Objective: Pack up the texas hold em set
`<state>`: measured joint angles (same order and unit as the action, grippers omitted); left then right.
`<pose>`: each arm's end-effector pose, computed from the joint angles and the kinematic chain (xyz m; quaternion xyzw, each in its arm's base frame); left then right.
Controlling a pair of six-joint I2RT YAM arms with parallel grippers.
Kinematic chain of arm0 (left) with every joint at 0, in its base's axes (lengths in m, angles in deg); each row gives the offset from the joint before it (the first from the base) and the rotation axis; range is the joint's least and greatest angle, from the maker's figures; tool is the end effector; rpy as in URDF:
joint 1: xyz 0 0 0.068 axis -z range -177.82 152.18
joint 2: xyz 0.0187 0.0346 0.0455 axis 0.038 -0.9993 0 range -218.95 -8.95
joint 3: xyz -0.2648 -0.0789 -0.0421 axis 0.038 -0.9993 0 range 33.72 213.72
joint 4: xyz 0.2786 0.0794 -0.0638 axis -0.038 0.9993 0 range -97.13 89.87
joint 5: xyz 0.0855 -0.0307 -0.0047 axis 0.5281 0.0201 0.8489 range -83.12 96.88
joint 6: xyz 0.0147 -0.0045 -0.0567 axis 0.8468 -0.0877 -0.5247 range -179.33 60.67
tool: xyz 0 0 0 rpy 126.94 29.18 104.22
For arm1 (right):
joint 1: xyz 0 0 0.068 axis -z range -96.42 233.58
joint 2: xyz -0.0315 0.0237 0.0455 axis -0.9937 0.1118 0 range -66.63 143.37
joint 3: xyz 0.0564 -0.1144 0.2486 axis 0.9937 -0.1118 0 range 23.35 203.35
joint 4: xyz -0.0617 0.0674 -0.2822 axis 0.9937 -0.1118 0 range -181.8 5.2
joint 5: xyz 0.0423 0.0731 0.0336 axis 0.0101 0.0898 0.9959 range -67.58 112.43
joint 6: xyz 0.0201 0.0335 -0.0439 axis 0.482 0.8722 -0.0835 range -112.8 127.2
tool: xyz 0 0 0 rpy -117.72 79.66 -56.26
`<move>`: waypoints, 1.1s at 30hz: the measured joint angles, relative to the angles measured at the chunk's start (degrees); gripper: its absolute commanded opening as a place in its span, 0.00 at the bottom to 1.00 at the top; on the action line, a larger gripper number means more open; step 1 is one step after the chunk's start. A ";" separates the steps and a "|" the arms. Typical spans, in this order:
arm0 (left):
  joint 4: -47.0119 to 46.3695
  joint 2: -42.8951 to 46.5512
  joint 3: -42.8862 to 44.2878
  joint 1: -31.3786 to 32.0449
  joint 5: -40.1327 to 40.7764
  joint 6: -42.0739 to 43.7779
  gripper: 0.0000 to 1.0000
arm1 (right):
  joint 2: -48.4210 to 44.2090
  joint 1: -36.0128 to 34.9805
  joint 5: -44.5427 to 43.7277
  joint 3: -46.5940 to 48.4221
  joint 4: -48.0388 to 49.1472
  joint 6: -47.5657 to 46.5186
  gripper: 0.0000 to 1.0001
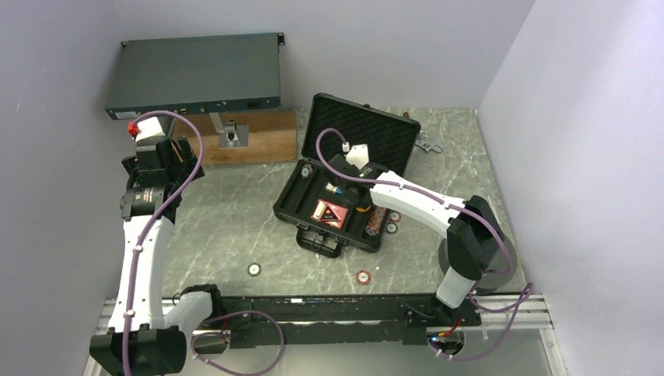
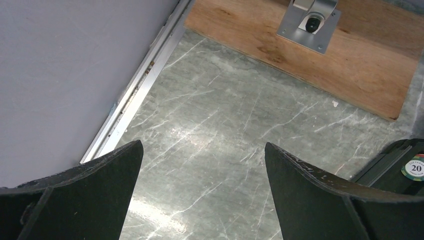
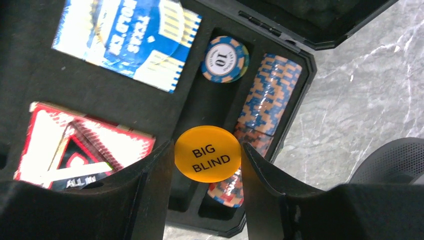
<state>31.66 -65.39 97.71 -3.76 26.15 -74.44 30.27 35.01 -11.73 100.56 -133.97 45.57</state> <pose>0.2372 0.0388 0.3766 -0.2377 0.8297 0.1067 0.4938 0.2679 0.2676 0.2418 -0.0298 0.9408 -0.0888 0.3259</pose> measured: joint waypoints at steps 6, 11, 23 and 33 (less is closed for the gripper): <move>-0.07 0.26 0.00 0.00 -0.61 0.33 0.98 | -0.04 3.50 1.22 -1.86 1.81 -2.54 0.50; -0.09 0.31 0.00 0.00 -1.42 0.57 0.98 | -0.04 5.35 1.88 -1.88 2.97 -4.17 0.51; -0.17 0.35 0.00 0.00 -2.51 0.79 0.98 | 1.51 7.15 3.58 -1.86 4.72 -6.19 0.51; -0.37 0.35 0.00 0.00 -2.93 0.81 0.98 | 1.90 7.32 5.14 -1.64 5.53 -7.13 0.50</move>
<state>31.28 -65.04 97.71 -3.76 23.22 -73.63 32.17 42.33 -6.59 98.92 -128.44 38.44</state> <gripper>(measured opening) 0.980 0.504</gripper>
